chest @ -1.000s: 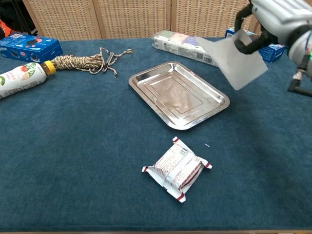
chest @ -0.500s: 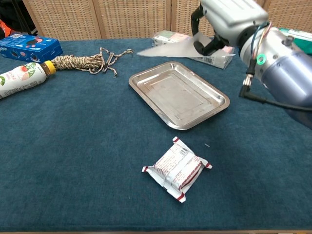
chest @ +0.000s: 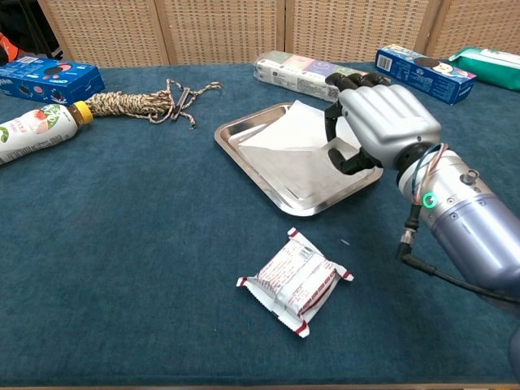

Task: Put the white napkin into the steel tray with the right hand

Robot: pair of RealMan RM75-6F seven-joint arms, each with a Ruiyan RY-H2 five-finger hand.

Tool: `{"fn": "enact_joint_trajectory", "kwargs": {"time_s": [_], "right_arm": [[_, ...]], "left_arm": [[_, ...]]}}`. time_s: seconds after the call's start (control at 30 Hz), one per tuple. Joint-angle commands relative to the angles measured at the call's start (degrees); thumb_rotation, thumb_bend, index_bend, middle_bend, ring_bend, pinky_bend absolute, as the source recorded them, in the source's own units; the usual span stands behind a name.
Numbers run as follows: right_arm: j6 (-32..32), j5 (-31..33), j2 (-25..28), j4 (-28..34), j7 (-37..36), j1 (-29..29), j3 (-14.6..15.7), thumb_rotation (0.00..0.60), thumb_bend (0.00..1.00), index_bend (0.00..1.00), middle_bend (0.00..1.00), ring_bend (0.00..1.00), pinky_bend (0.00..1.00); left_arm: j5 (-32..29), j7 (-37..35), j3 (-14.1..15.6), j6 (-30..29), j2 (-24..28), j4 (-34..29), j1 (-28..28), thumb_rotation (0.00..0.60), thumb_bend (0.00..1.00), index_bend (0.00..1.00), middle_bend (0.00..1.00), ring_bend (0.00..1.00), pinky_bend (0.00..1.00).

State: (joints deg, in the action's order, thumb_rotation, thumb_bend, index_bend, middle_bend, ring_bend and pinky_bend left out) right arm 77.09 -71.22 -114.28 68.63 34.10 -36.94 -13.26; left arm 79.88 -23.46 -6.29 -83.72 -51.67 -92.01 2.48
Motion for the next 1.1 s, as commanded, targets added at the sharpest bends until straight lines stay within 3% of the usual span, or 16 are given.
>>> {"fn": "enact_joint_trajectory", "kwargs": {"time_s": [0.03, 0.33, 0.57, 0.7, 0.8, 0.87, 0.97, 1.1], "right_arm": [[0.35, 0.32, -1.71, -0.39, -0.05, 0.65, 0.24, 0.6, 0.72, 0.71, 0.06, 0.0, 0.0], [0.36, 2.95, -7.13, -2.28, 2.52, 0.41, -2.62, 0.6, 0.72, 0.71, 0.06, 0.0, 0.0], [-0.06, 2.87, -8.84, -3.38, 3.12, 0.03, -3.08, 0.6, 0.72, 0.71, 0.06, 0.0, 0.0], [-1.45, 3.58, -8.89, -2.27, 2.59, 0.3, -3.14, 0.6, 0.65, 0.7, 0.04, 0.0, 0.0], [-3.13, 5.39, -7.91, -0.36, 3.89, 0.73, -3.36, 0.6, 0.42, 0.49, 0.0, 0.0, 0.0], [-4.36, 7.25, -7.01, 1.54, 5.88, 1.02, -3.58, 0.6, 0.22, 0.25, 0.0, 0.0, 0.0], [-4.84, 8.63, -5.88, 3.55, 7.92, 1.12, -4.03, 0.6, 0.14, 0.09, 0.0, 0.0, 0.0], [-4.47, 8.11, -5.02, 5.17, 7.28, 1.41, -3.83, 0.6, 0.13, 0.05, 0.0, 0.0, 0.0]], "left_arm": [[-0.21, 0.0, -0.08, -0.07, 0.02, -0.09, -0.07, 0.6, 0.0, 0.0, 0.0, 0.0, 0.0], [-0.23, -2.09, -0.11, 0.16, 0.49, 0.51, -0.16, 0.6, 0.0, 0.0, 0.0, 0.0, 0.0], [-0.23, -3.21, -0.15, 0.48, 0.75, 0.97, -0.09, 0.6, 0.0, 0.0, 0.0, 0.0, 0.0], [-0.09, -3.5, 0.02, 0.78, 0.99, 0.85, -0.07, 0.6, 0.0, 0.0, 0.0, 0.0, 0.0], [0.16, -3.71, 0.06, 0.46, 1.13, 0.71, -0.19, 0.6, 0.0, 0.0, 0.0, 0.0, 0.0], [0.3, -3.69, 0.13, 0.35, 1.12, 0.72, -0.25, 0.6, 0.0, 0.0, 0.0, 0.0, 0.0], [0.35, -3.88, 0.2, 0.52, 1.19, 0.75, -0.19, 0.6, 0.0, 0.0, 0.0, 0.0, 0.0], [0.32, -3.83, 0.18, 0.5, 1.17, 0.76, -0.17, 0.6, 0.0, 0.0, 0.0, 0.0, 0.0]]}}
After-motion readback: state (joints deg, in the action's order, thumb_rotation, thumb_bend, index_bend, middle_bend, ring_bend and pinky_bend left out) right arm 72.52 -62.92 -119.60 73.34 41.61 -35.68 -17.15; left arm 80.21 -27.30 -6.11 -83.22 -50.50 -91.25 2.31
